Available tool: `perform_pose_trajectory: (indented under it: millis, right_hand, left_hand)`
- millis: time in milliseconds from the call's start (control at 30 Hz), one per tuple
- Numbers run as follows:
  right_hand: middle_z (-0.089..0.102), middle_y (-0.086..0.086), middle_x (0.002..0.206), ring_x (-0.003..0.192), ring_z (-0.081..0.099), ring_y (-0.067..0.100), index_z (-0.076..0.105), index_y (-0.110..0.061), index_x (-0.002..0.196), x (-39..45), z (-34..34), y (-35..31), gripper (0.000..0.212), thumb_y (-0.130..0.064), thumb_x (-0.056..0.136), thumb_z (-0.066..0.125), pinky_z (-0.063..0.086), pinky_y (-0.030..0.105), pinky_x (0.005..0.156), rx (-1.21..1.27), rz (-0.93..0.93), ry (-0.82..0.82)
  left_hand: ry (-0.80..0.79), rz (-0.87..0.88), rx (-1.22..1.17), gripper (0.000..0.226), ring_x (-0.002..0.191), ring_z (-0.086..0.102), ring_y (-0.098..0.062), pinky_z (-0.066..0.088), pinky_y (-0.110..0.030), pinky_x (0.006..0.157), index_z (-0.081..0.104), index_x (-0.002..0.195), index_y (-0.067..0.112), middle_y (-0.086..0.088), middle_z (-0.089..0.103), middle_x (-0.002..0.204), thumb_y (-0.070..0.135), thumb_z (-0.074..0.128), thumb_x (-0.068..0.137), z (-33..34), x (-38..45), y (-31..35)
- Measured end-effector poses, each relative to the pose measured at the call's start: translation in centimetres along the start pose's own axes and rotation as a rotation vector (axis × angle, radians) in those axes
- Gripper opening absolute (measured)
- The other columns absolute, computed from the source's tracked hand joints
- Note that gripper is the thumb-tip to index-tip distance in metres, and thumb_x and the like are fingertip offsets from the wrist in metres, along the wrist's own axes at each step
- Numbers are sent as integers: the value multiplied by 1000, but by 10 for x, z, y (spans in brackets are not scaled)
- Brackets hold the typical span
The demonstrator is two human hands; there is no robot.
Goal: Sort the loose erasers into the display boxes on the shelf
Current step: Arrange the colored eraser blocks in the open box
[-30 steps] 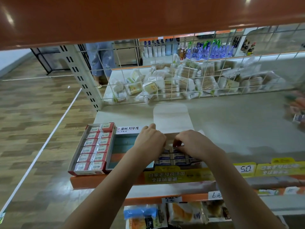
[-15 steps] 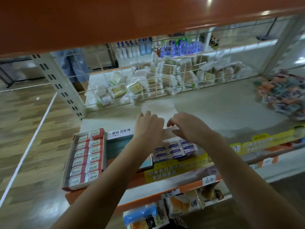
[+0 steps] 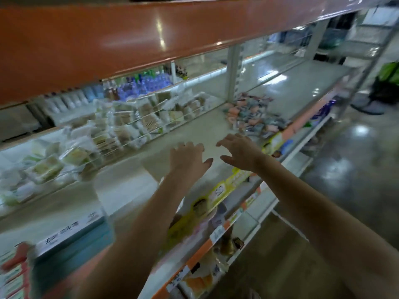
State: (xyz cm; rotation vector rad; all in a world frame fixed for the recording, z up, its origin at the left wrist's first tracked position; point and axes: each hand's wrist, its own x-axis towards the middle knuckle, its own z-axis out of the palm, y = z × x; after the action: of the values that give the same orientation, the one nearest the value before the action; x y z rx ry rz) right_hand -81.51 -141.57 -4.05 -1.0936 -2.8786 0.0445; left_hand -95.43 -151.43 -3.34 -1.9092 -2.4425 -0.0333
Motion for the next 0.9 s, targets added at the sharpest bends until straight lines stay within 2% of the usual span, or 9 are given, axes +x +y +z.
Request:
perform_pose_trajectory:
  millis: [100, 300, 367, 433, 533, 633, 733, 900]
  right_hand:
    - [41, 7, 141, 130, 37, 27, 44, -21, 134, -5, 5, 54, 49, -36, 90, 56, 35, 41, 104, 46, 85, 16]
    - [39, 6, 140, 128, 40, 27, 40, -21, 138, -6, 8, 158, 52, -37, 91, 53, 34, 36, 102, 82, 168, 7]
    - [40, 4, 139, 124, 44, 26, 41, -20, 136, -6, 9, 190, 50, -37, 91, 53, 37, 35, 99, 94, 189, 19]
    - [42, 3, 136, 119, 50, 25, 46, -19, 132, -4, 9, 216, 45, -34, 91, 54, 40, 34, 93, 121, 208, 43]
    - [44, 7, 130, 110, 56, 27, 49, -16, 128, 7, 8, 246, 40, -37, 93, 50, 47, 38, 90, 190, 229, 64]
    - [44, 9, 131, 114, 51, 30, 46, -15, 133, 31, 9, 271, 47, -39, 93, 50, 44, 38, 93, 210, 240, 42]
    - [44, 10, 135, 121, 46, 30, 43, -15, 136, 63, 14, 295, 47, -30, 93, 52, 39, 37, 98, 205, 239, 40]
    - [46, 10, 133, 119, 47, 29, 42, -16, 136, 120, 25, 321, 48, -29, 91, 53, 42, 43, 99, 142, 204, 25]
  left_hand:
    - [-25, 36, -33, 50, 119, 46, -27, 38, -38, 94, 47, 129, 24, -6, 51, 129, 56, 43, 91, 9, 31, 43]
    - [-31, 49, -69, 57, 121, 44, -30, 40, -40, 93, 41, 135, 20, -10, 46, 134, 55, 45, 90, 14, 102, 129]
    - [-21, 53, -95, 57, 123, 43, -31, 39, -41, 94, 39, 135, 17, -12, 42, 139, 53, 42, 91, 16, 122, 153]
    - [8, 43, -124, 52, 121, 46, -30, 38, -39, 95, 44, 133, 20, -10, 48, 134, 51, 39, 92, 18, 138, 172]
    - [17, 40, -101, 47, 116, 51, -28, 37, -39, 98, 46, 135, 26, -8, 56, 126, 48, 40, 94, 24, 167, 186]
    - [5, 46, -108, 39, 108, 55, -29, 41, -42, 95, 51, 126, 22, -8, 60, 119, 41, 43, 93, 31, 202, 187]
    - [54, 41, -115, 39, 110, 54, -31, 44, -36, 83, 49, 128, 19, -12, 56, 123, 38, 43, 94, 34, 241, 184]
    - [102, -38, -228, 36, 111, 54, -27, 43, -35, 87, 52, 127, 16, -10, 58, 123, 29, 47, 94, 38, 302, 164]
